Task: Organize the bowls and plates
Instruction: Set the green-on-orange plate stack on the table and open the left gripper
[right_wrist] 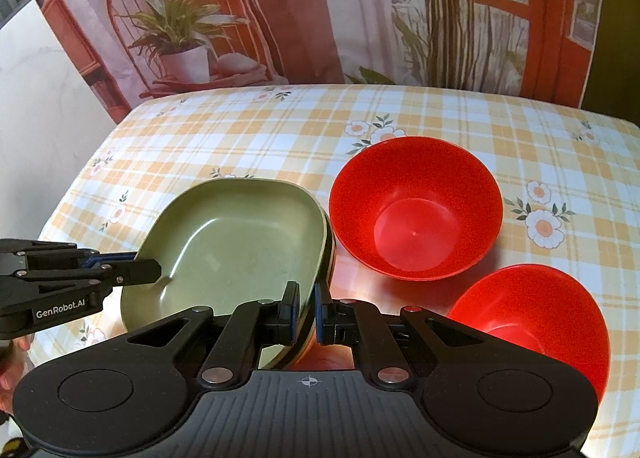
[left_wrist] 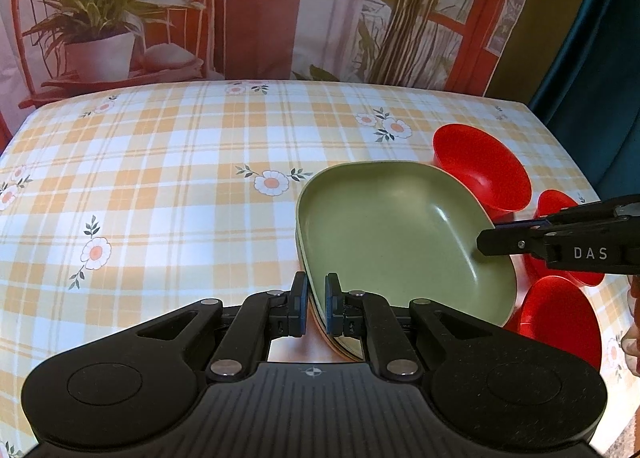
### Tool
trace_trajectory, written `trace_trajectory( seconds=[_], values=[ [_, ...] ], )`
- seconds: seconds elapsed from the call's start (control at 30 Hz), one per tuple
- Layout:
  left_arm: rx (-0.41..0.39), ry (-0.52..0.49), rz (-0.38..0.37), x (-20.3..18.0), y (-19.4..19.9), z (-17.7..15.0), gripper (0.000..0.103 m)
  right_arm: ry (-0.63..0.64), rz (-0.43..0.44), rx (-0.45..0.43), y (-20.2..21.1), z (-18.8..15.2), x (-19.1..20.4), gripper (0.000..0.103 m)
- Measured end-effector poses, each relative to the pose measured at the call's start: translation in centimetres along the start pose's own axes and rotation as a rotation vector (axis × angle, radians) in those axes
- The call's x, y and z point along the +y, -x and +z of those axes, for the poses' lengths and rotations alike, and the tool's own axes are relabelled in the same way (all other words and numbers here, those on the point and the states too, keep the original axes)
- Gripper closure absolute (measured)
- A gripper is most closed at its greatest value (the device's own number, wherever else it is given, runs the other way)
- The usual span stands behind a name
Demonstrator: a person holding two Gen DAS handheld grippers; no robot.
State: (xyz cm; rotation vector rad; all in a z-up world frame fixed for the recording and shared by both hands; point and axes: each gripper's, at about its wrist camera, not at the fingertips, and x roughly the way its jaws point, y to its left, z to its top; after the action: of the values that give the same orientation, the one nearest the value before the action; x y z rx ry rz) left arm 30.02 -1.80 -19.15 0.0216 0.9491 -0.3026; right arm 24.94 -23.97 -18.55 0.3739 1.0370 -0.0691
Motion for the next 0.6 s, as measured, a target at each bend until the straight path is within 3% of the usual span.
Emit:
trace_trajectory(
  seconds=[0.5,0.6],
  values=[
    [0.0,0.0,0.004,0.12,-0.22,-0.01,0.094,-0.004,-0.001,0.001,0.01,-0.03,-0.21,0.091],
    [0.002,0.003,0.006,0.17,-0.28,-0.02,0.094,0.0,0.001,-0.007,0.18,0.01,-0.15,0.085]
  ],
)
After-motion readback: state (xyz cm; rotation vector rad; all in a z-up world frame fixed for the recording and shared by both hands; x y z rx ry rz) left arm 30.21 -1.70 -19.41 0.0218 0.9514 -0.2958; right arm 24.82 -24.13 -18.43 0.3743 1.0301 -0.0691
